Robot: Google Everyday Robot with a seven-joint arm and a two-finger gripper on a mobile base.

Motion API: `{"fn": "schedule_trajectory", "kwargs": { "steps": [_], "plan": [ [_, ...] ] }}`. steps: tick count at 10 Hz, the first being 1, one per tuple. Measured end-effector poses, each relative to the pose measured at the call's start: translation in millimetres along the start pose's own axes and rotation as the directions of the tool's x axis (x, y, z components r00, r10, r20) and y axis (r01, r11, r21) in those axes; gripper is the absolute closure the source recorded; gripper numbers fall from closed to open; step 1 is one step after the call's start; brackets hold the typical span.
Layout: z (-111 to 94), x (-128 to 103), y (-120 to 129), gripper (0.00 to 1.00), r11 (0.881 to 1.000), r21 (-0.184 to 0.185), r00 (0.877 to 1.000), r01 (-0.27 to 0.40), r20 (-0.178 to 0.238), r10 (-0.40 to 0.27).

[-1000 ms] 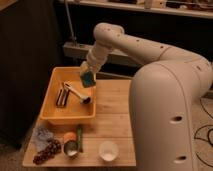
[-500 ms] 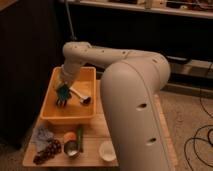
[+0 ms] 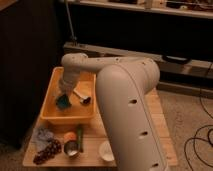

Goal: Place sponge in tray

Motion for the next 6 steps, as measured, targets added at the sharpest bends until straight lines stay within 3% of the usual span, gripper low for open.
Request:
{"fn": "schedule_trajectory", "kwargs": {
  "steps": [2,6],
  "plan": [
    [12,17,9,0.20,0.999,-0.045,0.999,0.005,-0.031,-0.006],
    [14,17,12,0.20,0.999,-0.049,0.999,0.006,-0.034,-0.008]
  ]
}}
